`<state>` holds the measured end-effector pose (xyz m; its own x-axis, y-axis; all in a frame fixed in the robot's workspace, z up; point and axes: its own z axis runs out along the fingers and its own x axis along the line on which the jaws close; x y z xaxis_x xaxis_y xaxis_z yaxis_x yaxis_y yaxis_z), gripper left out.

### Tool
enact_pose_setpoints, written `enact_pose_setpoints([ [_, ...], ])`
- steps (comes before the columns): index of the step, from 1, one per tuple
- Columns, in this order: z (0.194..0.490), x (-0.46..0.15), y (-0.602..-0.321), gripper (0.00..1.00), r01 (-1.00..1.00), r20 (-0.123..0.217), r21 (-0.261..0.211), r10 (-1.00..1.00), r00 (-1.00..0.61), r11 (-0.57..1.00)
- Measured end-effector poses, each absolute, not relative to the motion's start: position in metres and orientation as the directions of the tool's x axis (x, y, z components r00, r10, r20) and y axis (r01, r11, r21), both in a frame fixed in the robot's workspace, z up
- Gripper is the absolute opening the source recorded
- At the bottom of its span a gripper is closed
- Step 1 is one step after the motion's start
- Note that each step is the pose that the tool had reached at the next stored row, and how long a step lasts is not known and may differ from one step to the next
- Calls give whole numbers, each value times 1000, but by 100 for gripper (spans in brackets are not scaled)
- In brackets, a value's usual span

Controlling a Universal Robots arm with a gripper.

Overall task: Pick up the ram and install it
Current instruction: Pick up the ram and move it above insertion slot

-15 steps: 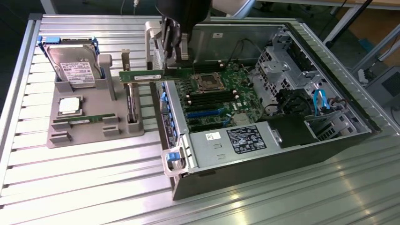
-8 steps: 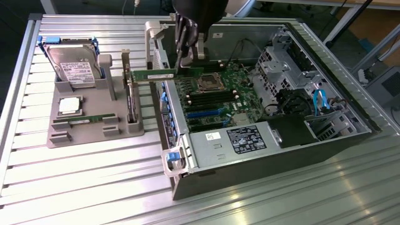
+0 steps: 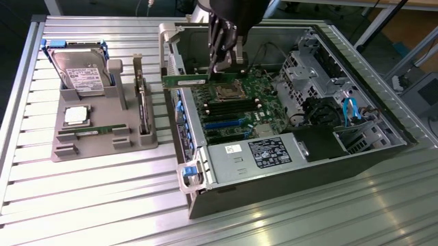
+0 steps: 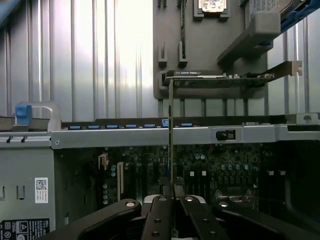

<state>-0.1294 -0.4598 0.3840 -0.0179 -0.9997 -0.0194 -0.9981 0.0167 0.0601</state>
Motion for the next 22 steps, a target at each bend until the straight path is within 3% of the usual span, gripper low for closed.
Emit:
enact_pose_setpoints([
  [22, 384, -72, -460, 12, -998, -19, 61, -1000, -18, 17],
])
